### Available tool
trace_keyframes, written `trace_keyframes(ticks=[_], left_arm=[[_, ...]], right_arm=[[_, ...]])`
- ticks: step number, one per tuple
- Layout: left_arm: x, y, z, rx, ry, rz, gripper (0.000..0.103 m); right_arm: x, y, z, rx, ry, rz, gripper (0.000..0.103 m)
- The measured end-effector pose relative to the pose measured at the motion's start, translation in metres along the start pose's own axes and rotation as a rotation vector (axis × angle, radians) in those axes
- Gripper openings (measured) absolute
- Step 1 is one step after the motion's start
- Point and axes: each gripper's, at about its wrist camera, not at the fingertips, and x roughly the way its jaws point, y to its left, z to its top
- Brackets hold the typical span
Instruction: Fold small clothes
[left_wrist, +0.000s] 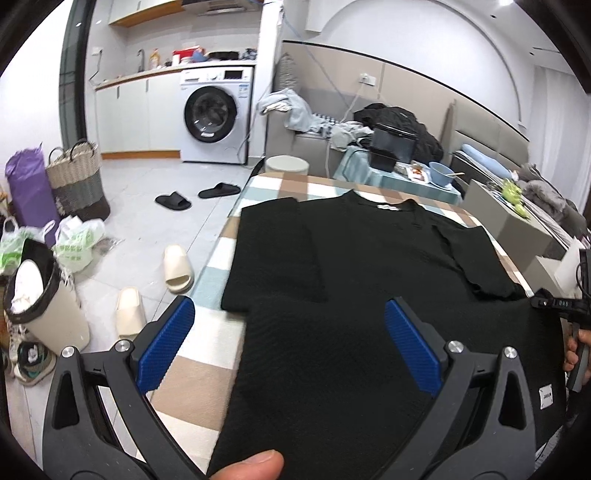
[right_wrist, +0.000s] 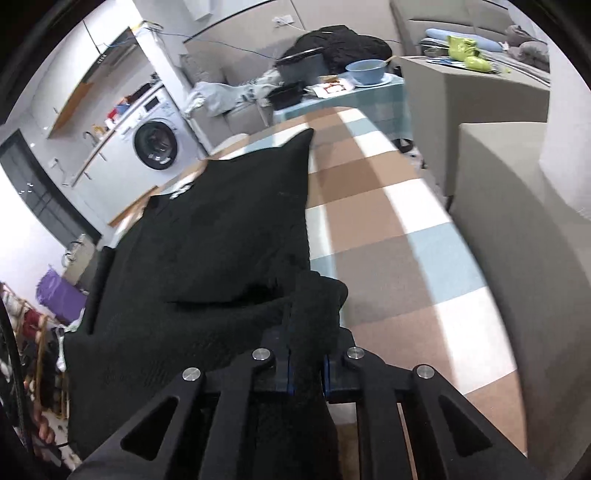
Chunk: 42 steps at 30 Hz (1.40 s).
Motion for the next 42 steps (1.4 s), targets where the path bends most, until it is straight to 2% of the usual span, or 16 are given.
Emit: trace_keyframes(ticks=[2,5,8,11,14,16,20,22,24,29,34,36,38,39,40,42], left_arm=[[0.004,0.010,-0.001,-0.032,0.018,0.015,0.102],[0.011,0.029,0.000,-0.123,0.047,0.001,0.102],[0.017,0.042,0.000,-0.172,0.062,-0.002,0.102],[0.028,0.045,-0.002,-0.179,0.075,0.010,0.101],[0.045,0.041,-0.006,-0.170,0.122,-0.009,0.092],[0.061,0.031,-0.010,-0.143,0.165,-0.016,0.075],[0.088,0.017,-0.023,-0.101,0.247,-0.035,0.053],[0.096,0.012,-0.029,-0.093,0.261,-0.035,0.023],[0.096,0.011,-0.035,-0.099,0.253,-0.034,0.006],[0.084,0.014,-0.044,-0.105,0.221,-0.052,0.004],[0.066,0.011,-0.052,-0.085,0.240,-0.070,0.004],[0.062,0.011,-0.052,-0.085,0.250,-0.056,0.008],[0.059,0.017,-0.046,-0.110,0.246,-0.035,0.031],[0.055,0.024,-0.044,-0.145,0.234,-0.036,0.055],[0.049,0.031,-0.042,-0.175,0.217,-0.047,0.065],[0.045,0.048,-0.031,-0.258,0.175,-0.073,0.065]], right_arm=[[-0.004,0.004,0.000,-0.011,0.007,0.004,0.016],[-0.018,0.008,-0.004,-0.019,-0.026,0.056,0.043],[-0.034,0.012,-0.007,-0.034,-0.066,0.049,0.045],[-0.044,0.012,-0.009,-0.026,-0.094,0.033,0.053],[-0.049,0.011,-0.011,-0.020,-0.100,0.038,0.053],[-0.051,0.013,-0.012,-0.023,-0.107,0.041,0.053],[-0.049,0.018,-0.012,-0.030,-0.106,0.041,0.053],[-0.047,0.019,-0.012,-0.037,-0.105,0.038,0.053],[-0.048,0.022,-0.013,-0.045,-0.107,0.040,0.053],[-0.048,0.024,-0.014,-0.055,-0.106,0.035,0.053],[-0.048,0.024,-0.013,-0.055,-0.104,0.036,0.053],[-0.048,0.023,-0.013,-0.055,-0.107,0.036,0.053],[-0.049,0.023,-0.014,-0.050,-0.110,0.039,0.053],[-0.050,0.023,-0.015,-0.046,-0.110,0.040,0.053],[-0.051,0.023,-0.015,-0.044,-0.112,0.042,0.053],[-0.055,0.022,-0.018,-0.042,-0.120,0.042,0.053]])
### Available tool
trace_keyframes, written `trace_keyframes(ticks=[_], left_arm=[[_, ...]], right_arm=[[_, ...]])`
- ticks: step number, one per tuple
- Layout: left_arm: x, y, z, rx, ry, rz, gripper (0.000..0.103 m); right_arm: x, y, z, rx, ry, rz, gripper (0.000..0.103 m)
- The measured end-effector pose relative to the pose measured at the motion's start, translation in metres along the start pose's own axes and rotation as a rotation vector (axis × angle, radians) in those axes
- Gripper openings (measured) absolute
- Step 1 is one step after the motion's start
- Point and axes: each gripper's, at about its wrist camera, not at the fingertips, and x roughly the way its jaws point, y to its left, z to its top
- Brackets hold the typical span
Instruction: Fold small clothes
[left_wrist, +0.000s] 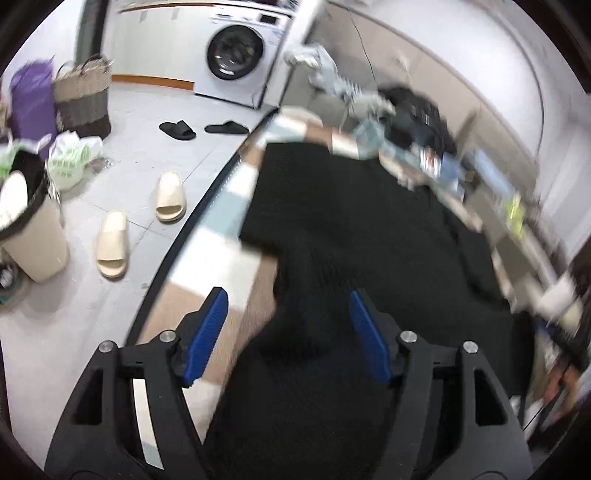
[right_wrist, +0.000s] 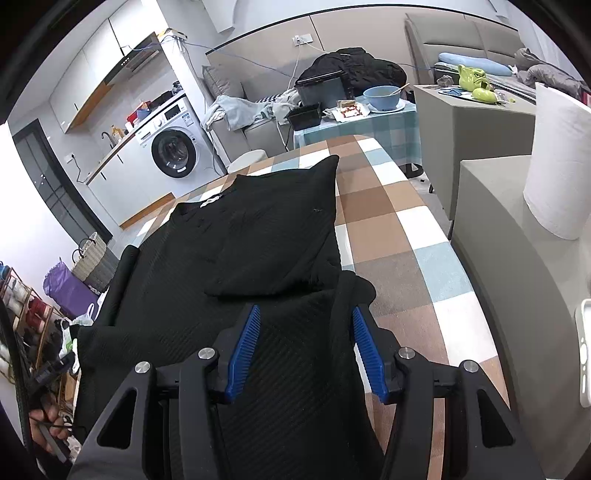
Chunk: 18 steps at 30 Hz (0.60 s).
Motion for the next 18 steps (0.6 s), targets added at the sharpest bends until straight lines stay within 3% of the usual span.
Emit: trace_keyframes(ticks=[4,10,12,18], left_arm=[[0.008,0.012,0.025,-0.066,-0.008,-0.020,0.065],[0.054,0.032,0.057,-0.219,0.081,-0.071,0.065],[0.069,0.037,0.060,-0.257,0.125,-0.058,0.065],[0.100,0.051,0.052,-0.373,0.206,-0.117,0.062]], right_arm=[[-0.007,-0.002,-0.001,0.014,-0.012,0.005,0.053],[-0.014,0.003,-0.002,0.023,-0.018,0.039,0.053],[-0.016,0.004,-0.002,0.025,-0.017,0.046,0.057],[-0.016,0.010,-0.004,0.026,-0.017,0.050,0.057]])
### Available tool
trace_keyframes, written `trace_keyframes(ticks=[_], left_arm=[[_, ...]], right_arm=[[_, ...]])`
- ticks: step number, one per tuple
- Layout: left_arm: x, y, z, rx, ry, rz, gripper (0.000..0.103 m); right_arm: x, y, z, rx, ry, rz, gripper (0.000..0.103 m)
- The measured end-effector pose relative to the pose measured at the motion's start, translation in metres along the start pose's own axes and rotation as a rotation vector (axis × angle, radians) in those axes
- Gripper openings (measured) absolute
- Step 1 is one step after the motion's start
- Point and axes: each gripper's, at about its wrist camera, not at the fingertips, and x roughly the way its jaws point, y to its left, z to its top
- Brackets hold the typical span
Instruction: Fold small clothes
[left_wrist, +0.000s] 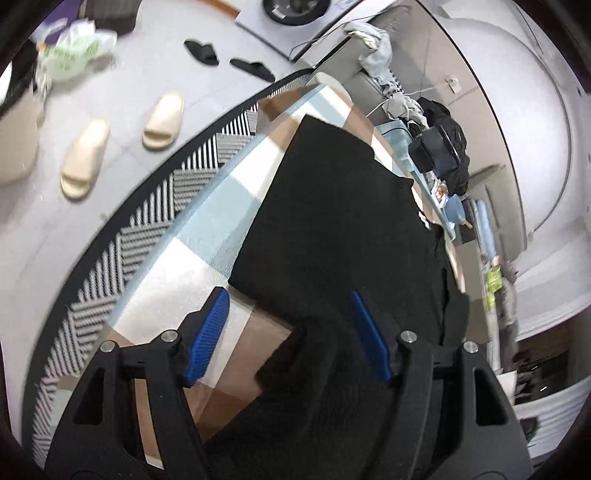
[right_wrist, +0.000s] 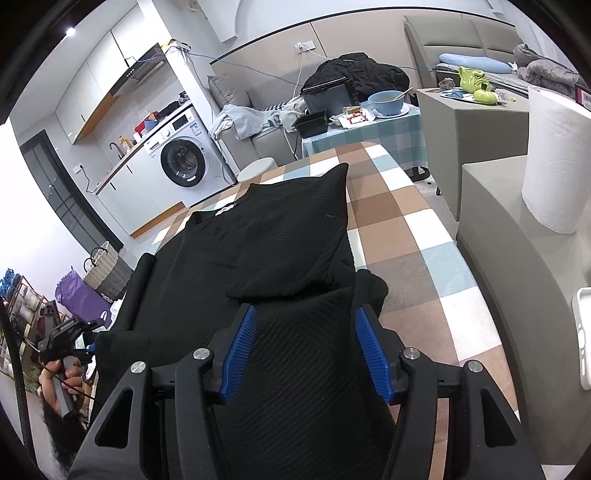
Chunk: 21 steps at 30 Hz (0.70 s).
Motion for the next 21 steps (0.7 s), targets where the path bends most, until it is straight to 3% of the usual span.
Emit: trace_keyframes(ticks=[3,5,7,15,17,21], left_arm=[[0.007,0.006,0.005,-0.040,-0.022,-0.025,0.050],[0.013,0.009,0.010,-0.062,-0.037,-0.030,0.033],[0.018,0.008,0.013,-0.054,-0.054,-0.033,0.006],[0.007,-0.046,0.014,0.162,-0.191,0.038,0.005],[-0.003,-0.069,0.010,0.229,-0.234,0.023,0.005],[-0.012,-0.139,-0.006,0.419,-0.275,-0.076,0.005]], right_arm=[[0.000,0.003,0.001,-0.003,-0.001,0.008,0.057],[-0.001,0.006,0.001,-0.009,-0.007,0.012,0.057],[-0.002,0.008,0.001,-0.011,-0.008,0.016,0.057],[-0.004,0.011,-0.004,-0.010,0.003,0.013,0.057],[-0.006,0.011,-0.005,-0.012,0.002,0.015,0.057],[-0.011,0.010,-0.005,-0.005,-0.003,0.017,0.057]])
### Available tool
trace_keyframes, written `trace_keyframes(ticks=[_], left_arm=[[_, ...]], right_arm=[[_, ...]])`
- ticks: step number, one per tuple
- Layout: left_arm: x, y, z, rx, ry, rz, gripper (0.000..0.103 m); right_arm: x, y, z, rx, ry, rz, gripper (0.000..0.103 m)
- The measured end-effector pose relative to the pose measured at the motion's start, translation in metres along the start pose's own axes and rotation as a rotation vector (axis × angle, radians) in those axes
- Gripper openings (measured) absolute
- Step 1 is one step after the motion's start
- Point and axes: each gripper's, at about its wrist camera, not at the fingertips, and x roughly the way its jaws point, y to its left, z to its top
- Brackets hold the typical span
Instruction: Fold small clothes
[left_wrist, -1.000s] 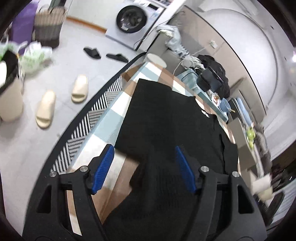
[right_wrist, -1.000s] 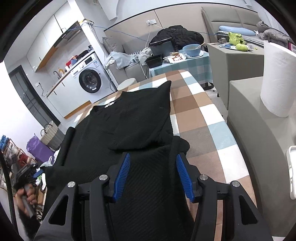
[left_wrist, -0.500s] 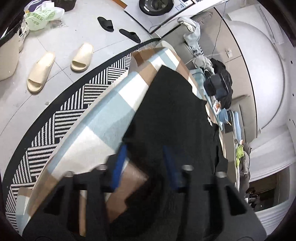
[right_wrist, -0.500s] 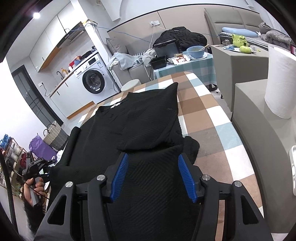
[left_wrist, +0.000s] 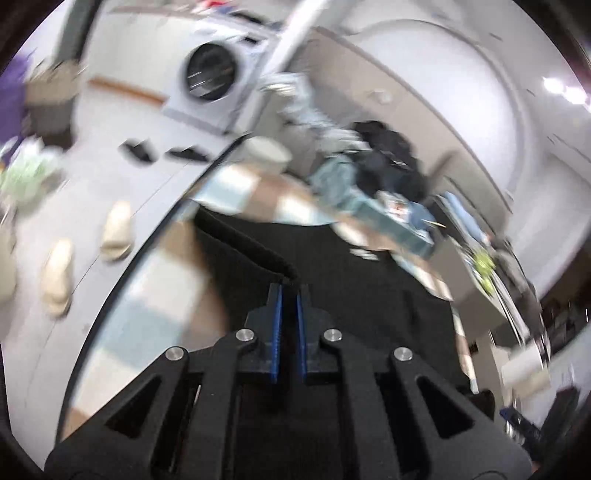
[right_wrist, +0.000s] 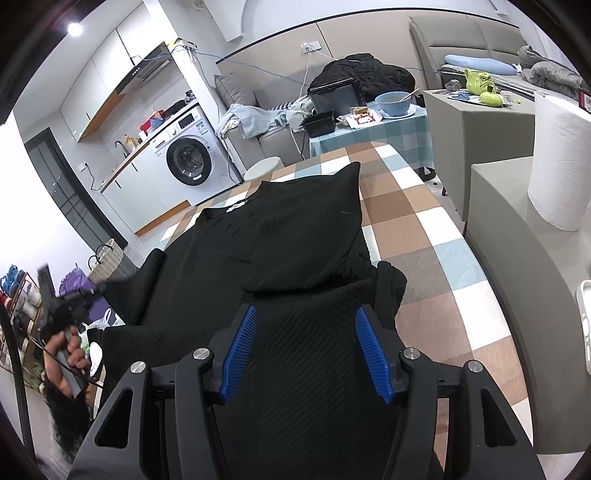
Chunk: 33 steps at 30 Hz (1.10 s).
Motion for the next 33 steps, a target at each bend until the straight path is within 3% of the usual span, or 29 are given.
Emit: trace_keyframes(ticks=[3,4,5,7,8,11,15,21,25,30,33], left_arm=[[0.014,-0.053,-0.004,0.118,0.046,-0.106,0.005],[0.018,-0.064,-0.008,0.138,0.066,-0.127,0.009],[0.026,-0.074,-0.012,0.156,0.100,-0.149,0.014],[0.035,-0.089,-0.023,0.169,0.160,-0.196,0.043],[0.035,-0.091,-0.029,0.169,0.172,-0.206,0.050],[0.023,-0.088,-0.039,0.183,0.155,-0.193,0.053],[0.002,-0.067,-0.049,0.155,0.136,-0.137,0.053],[-0.059,-0.012,-0.064,0.121,0.045,0.036,0.054],[-0.097,0.018,-0.075,0.133,0.006,0.119,0.066],[-0.121,0.045,-0.100,0.150,0.029,0.218,0.081],[-0.120,0.056,-0.112,0.142,0.054,0.203,0.081]], right_arm=[[-0.004,-0.001,0.001,-0.002,-0.005,-0.001,0.060],[-0.005,-0.002,0.000,-0.002,-0.009,-0.004,0.061],[-0.005,-0.004,0.000,0.001,-0.008,-0.007,0.062],[-0.006,-0.007,-0.001,0.007,-0.003,-0.010,0.062],[-0.007,-0.008,-0.002,0.008,-0.001,-0.014,0.062],[-0.010,-0.012,-0.004,0.008,-0.005,-0.021,0.062],[-0.008,-0.017,-0.004,0.018,0.001,-0.025,0.063],[-0.014,-0.023,-0.006,-0.003,-0.004,-0.043,0.063],[-0.028,-0.042,-0.005,0.042,0.005,0.029,0.063],[-0.020,-0.066,-0.015,0.085,0.077,-0.010,0.064],[-0.005,-0.070,-0.024,0.098,0.116,0.022,0.062]])
